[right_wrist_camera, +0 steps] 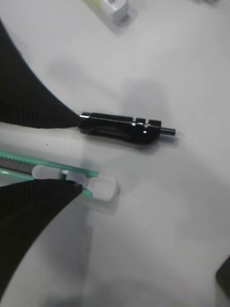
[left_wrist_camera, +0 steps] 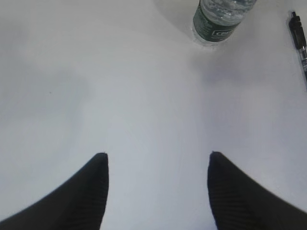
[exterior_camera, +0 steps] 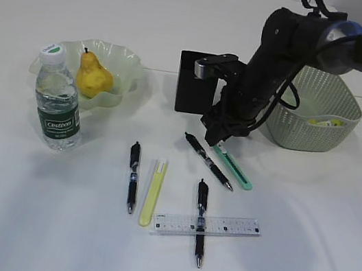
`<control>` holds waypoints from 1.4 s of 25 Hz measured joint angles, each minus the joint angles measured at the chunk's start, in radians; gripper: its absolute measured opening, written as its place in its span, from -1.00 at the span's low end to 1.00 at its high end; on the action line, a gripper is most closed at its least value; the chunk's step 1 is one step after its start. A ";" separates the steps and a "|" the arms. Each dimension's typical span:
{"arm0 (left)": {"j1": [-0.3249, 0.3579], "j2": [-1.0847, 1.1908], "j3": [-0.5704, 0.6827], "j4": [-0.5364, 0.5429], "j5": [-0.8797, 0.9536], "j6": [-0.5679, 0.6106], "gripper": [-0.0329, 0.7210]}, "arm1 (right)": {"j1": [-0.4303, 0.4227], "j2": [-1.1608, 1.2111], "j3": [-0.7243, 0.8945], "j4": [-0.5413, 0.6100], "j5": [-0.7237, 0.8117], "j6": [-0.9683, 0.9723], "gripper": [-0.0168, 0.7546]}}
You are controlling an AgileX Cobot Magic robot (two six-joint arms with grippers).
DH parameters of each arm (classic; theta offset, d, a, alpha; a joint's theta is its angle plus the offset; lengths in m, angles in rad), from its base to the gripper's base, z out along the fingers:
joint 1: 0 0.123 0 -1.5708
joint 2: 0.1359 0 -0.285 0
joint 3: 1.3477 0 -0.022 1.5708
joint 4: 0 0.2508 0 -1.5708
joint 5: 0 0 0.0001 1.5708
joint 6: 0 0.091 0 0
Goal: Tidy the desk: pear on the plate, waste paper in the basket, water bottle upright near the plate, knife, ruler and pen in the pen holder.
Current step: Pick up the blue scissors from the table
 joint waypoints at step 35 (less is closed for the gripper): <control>0.000 0.000 0.000 0.000 0.002 0.000 0.29 | 0.000 0.051 -0.013 -0.141 0.065 0.034 -0.27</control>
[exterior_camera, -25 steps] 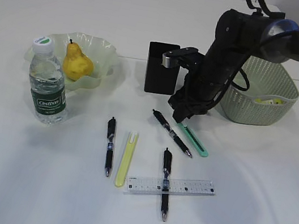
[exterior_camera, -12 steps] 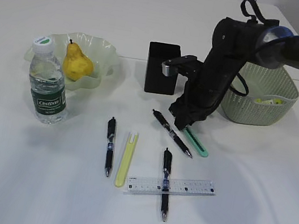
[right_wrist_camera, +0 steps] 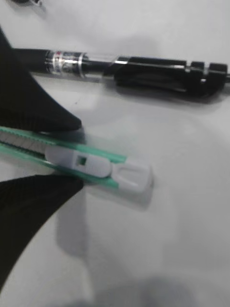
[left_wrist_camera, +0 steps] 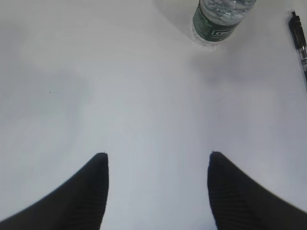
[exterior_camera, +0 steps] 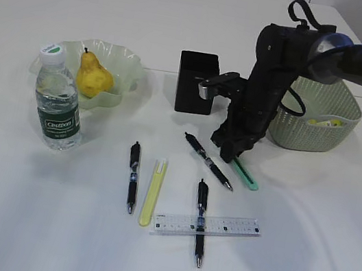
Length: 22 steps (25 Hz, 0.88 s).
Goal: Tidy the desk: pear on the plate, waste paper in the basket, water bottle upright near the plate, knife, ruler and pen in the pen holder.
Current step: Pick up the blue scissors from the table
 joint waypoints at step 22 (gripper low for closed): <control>0.000 0.000 0.000 0.000 0.000 0.000 0.29 | 0.000 0.017 -0.191 -0.003 0.078 0.149 -0.60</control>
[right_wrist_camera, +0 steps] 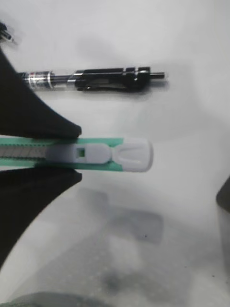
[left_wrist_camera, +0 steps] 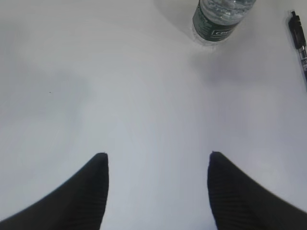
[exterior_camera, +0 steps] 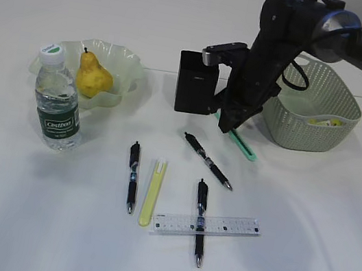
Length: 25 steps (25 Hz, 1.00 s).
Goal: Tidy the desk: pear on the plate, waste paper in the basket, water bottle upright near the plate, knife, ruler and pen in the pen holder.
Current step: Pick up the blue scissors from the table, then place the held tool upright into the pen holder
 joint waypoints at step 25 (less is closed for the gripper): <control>0.000 0.000 0.000 0.008 -0.019 0.000 0.29 | 0.000 -0.036 -0.267 0.171 -0.107 0.090 -0.60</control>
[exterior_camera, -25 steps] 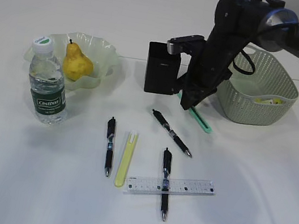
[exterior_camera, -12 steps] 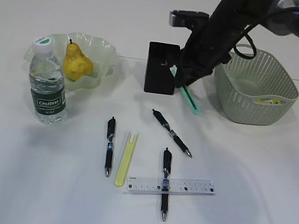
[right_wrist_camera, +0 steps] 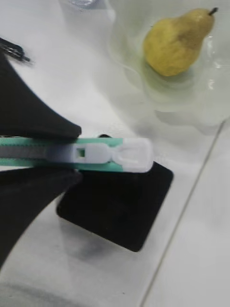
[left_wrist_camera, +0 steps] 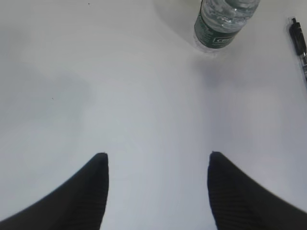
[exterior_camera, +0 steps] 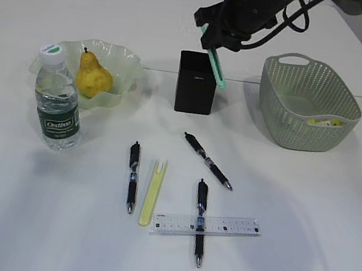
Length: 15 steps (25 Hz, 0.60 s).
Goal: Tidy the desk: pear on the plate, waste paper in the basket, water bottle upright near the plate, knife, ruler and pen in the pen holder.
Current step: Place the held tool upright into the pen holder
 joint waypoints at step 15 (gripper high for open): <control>0.000 0.000 0.000 0.029 -0.073 0.000 0.29 | 0.000 0.032 0.000 0.021 -0.508 -0.073 -0.60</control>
